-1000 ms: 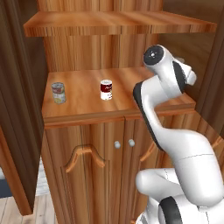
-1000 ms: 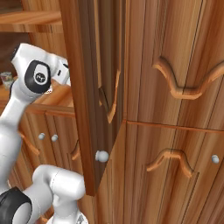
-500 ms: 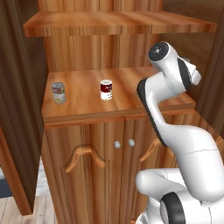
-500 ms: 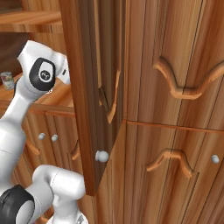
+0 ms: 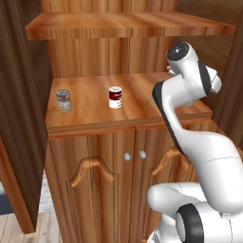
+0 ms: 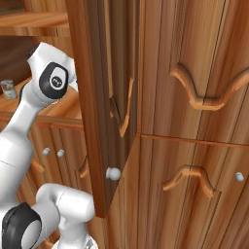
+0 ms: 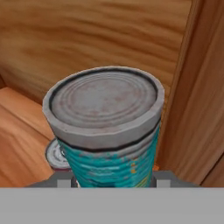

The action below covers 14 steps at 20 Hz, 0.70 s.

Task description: Stack two cans on top of the other two cans in the cabinet.

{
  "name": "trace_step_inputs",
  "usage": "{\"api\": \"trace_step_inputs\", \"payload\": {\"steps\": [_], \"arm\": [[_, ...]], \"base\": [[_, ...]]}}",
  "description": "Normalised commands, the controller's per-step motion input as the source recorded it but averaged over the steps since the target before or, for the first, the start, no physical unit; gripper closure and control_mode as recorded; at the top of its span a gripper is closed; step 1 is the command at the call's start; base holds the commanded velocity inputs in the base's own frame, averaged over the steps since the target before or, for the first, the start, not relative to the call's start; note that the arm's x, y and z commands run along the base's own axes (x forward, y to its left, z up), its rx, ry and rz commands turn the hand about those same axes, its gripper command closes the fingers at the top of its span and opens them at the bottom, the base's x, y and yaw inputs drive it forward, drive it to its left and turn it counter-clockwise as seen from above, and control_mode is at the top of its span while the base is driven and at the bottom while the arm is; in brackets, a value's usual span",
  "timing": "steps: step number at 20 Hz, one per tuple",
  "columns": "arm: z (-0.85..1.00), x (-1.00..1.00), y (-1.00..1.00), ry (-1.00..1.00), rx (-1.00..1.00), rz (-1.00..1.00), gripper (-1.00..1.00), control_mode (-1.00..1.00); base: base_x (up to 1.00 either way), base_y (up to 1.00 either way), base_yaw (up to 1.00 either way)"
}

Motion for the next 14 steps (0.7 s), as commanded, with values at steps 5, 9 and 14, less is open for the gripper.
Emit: {"api": "trace_step_inputs", "payload": {"steps": [5,9,14], "arm": [[0.0,0.0,0.03,0.0,0.02,0.0,1.0,-1.0],[0.0,0.0,0.01,0.0,0.03,0.0,1.0,-1.0],[-0.08,0.02,0.02,0.0,0.07,0.0,1.0,-1.0]], "base": [[0.0,0.0,0.0],[0.0,0.0,0.0],[0.0,0.0,0.0]]}}
